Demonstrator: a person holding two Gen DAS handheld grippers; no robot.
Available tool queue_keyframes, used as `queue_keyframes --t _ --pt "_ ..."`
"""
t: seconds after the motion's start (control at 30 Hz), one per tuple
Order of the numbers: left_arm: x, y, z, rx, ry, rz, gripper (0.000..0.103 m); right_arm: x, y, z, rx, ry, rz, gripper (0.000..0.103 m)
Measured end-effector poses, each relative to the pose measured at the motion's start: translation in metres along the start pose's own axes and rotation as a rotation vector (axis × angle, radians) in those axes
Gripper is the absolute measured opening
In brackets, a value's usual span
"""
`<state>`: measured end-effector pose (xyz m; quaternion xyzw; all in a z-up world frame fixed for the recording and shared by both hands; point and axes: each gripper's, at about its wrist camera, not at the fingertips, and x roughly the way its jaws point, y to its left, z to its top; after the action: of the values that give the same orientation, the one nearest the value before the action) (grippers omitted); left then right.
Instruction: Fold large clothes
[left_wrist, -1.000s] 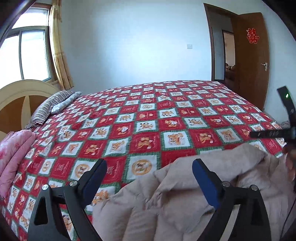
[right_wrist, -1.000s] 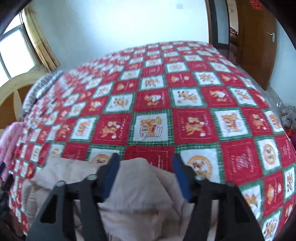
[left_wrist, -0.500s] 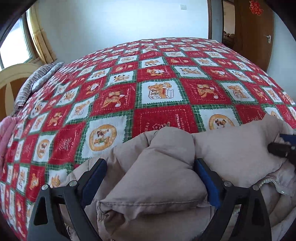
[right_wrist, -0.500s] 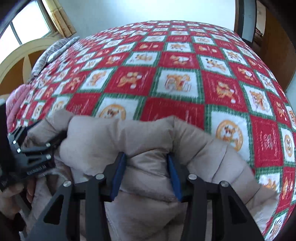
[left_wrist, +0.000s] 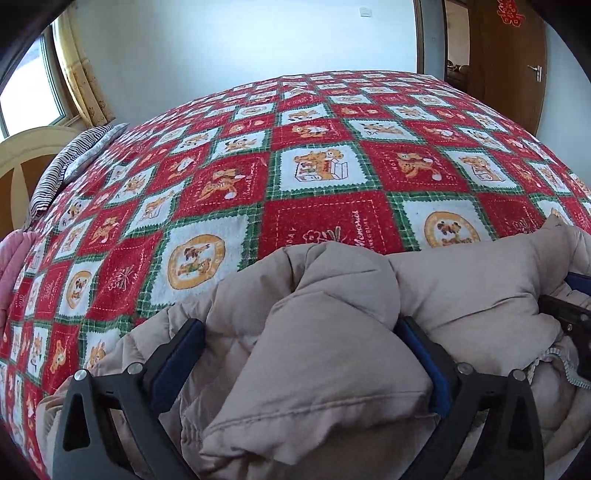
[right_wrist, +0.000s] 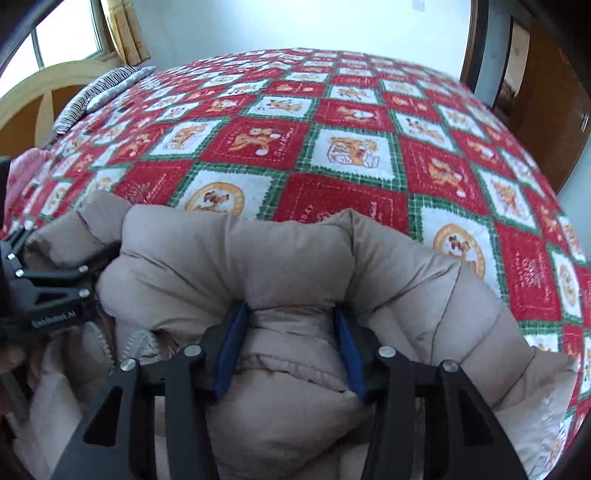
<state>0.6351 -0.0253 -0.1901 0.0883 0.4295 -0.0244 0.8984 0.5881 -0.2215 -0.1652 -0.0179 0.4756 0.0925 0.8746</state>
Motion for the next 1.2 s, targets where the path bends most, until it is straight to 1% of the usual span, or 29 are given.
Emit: queue_keyframes --t 0.1,0.23,0.3,0.37,0.43,0.5,0.6,0.67,0.73,0.83,1.03,1.2 --pt "0.001 0.000 -0.001 -0.004 -0.001 -0.002 0.102 0.001 0.003 -0.002 -0.024 -0.012 -0.021 0.052" --pt "0.003 -0.001 -0.001 -0.002 0.000 0.004 0.102 -0.009 0.000 0.000 -0.013 -0.009 -0.009 0.052" --pt "0.004 -0.001 -0.001 -0.003 -0.002 0.006 0.102 -0.027 -0.002 0.000 0.015 -0.054 0.001 0.052" --pt "0.004 -0.001 -0.001 -0.003 -0.004 0.006 0.102 -0.050 0.000 0.001 0.035 -0.130 -0.005 0.054" --pt "0.004 -0.001 -0.001 -0.004 -0.004 0.006 0.102 -0.060 0.006 0.007 0.036 -0.175 -0.018 0.054" --pt "0.004 -0.001 -0.001 -0.003 -0.005 0.008 0.102 -0.058 0.014 0.015 0.031 -0.191 -0.028 0.055" --pt "0.004 -0.001 -0.001 0.000 -0.006 0.012 0.102 -0.033 0.023 0.023 0.021 -0.149 -0.021 0.056" --pt "0.004 -0.001 -0.001 -0.001 -0.005 0.010 0.102 -0.009 0.024 0.022 0.015 -0.083 -0.026 0.056" --pt "0.004 -0.001 -0.001 -0.001 -0.006 0.009 0.102 -0.001 0.022 0.017 0.022 -0.060 -0.022 0.056" --pt "0.005 -0.001 0.000 -0.006 -0.002 0.002 0.102 0.004 0.026 0.013 -0.008 -0.038 -0.045 0.056" --pt "0.006 -0.004 0.000 0.005 0.004 0.016 0.102 0.011 0.034 0.010 -0.053 -0.026 -0.106 0.056" --pt "0.006 -0.004 0.000 0.003 0.004 0.013 0.102 0.012 0.036 0.007 -0.054 -0.041 -0.121 0.056"
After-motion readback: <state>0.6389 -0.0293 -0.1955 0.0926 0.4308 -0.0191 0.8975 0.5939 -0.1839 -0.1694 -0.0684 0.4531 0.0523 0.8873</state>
